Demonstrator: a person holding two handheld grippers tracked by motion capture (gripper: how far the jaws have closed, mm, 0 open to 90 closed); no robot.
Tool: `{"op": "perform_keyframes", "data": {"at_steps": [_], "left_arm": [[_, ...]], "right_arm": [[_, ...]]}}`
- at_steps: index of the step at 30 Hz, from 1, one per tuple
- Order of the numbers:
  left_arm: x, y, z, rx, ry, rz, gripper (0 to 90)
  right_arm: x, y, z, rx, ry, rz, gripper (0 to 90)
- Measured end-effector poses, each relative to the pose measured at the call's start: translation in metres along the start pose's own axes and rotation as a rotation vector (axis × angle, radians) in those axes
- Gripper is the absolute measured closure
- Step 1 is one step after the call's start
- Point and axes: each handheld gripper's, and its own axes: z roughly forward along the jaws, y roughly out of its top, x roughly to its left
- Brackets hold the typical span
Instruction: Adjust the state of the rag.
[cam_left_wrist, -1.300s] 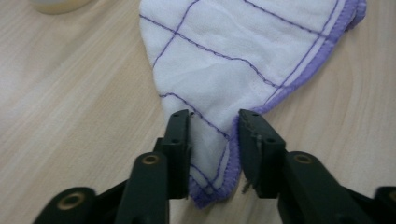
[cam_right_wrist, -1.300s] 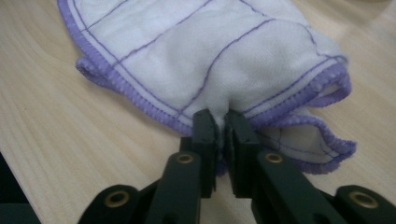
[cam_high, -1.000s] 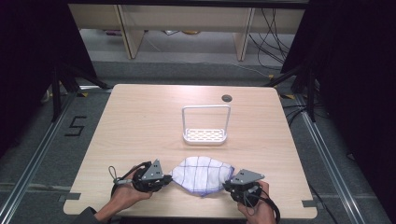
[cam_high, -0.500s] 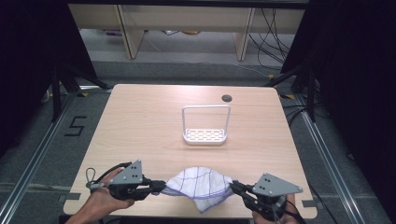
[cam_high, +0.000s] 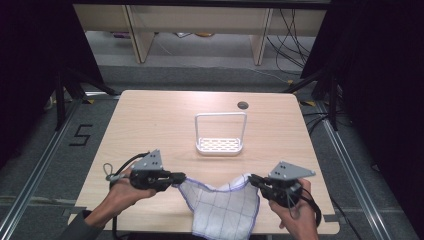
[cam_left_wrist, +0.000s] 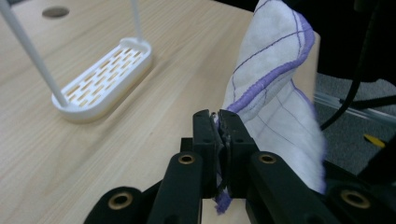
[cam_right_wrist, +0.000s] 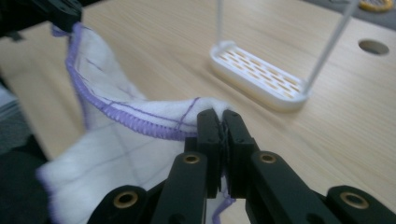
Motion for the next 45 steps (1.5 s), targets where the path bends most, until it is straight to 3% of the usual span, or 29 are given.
{"op": "perform_keyframes", "data": {"at_steps": [2,6,10,12,13,17,18,19,23,25,26,29,30,31,34,36,40,43,45], "left_arm": [[0.014,-0.002,0.015,0.011,0.014,-0.038,85.5],[0.032,-0.004,0.036,0.047,0.038,-0.059,85.4],[0.044,-0.006,0.056,0.086,0.056,-0.080,85.3],[0.047,-0.008,0.064,0.105,0.068,-0.072,85.2],[0.049,-0.010,0.068,0.116,0.072,-0.072,85.2],[0.056,-0.013,0.079,0.133,0.082,-0.097,84.9],[0.058,-0.013,0.081,0.138,0.081,-0.100,84.7],[0.060,-0.013,0.084,0.140,0.084,-0.107,84.4],[0.069,-0.018,0.087,0.158,0.097,-0.111,83.7],[0.072,-0.020,0.086,0.161,0.108,-0.120,83.3],[0.073,-0.021,0.086,0.163,0.114,-0.122,83.1],[0.078,-0.024,0.085,0.185,0.113,-0.117,78.6],[0.077,-0.026,0.085,0.176,0.113,-0.137,75.8],[0.076,-0.027,0.082,0.182,0.120,-0.125,72.6],[0.072,-0.028,0.069,0.165,0.144,-0.129,59.6],[0.068,-0.029,0.057,0.120,0.170,-0.170,52.9],[0.053,-0.037,0.032,0.085,0.130,-0.210,47.3],[0.037,-0.046,0.022,0.074,0.084,-0.226,43.1],[0.027,-0.051,0.020,0.053,0.046,-0.261,41.3]], "right_arm": [[-0.012,-0.004,0.016,0.036,-0.012,0.044,87.6],[-0.036,-0.012,0.048,0.088,-0.032,0.053,87.6],[-0.051,-0.019,0.072,0.152,-0.065,0.093,87.6],[-0.056,-0.020,0.080,0.170,-0.068,0.082,87.6],[-0.057,-0.021,0.083,0.190,-0.074,0.099,87.6],[-0.063,-0.021,0.094,0.212,-0.087,0.109,87.5],[-0.064,-0.022,0.099,0.190,-0.092,0.125,87.5],[-0.068,-0.021,0.101,0.205,-0.092,0.091,87.5],[-0.072,-0.022,0.112,0.238,-0.098,0.134,86.5],[-0.073,-0.022,0.115,0.243,-0.096,0.166,81.2],[-0.075,-0.022,0.116,0.241,-0.107,0.158,76.8],[-0.075,-0.020,0.112,0.219,-0.130,0.158,69.3],[-0.074,-0.019,0.109,0.214,-0.136,0.166,67.5],[-0.073,-0.019,0.106,0.214,-0.138,0.156,66.3],[-0.067,-0.020,0.096,0.214,-0.146,0.133,62.5],[-0.061,-0.022,0.087,0.209,-0.134,0.136,61.2],[-0.052,-0.031,0.067,0.206,-0.119,0.122,58.9],[-0.041,-0.040,0.054,0.210,-0.091,0.137,54.9],[-0.032,-0.047,0.046,0.202,-0.090,0.131,54.0]]}}
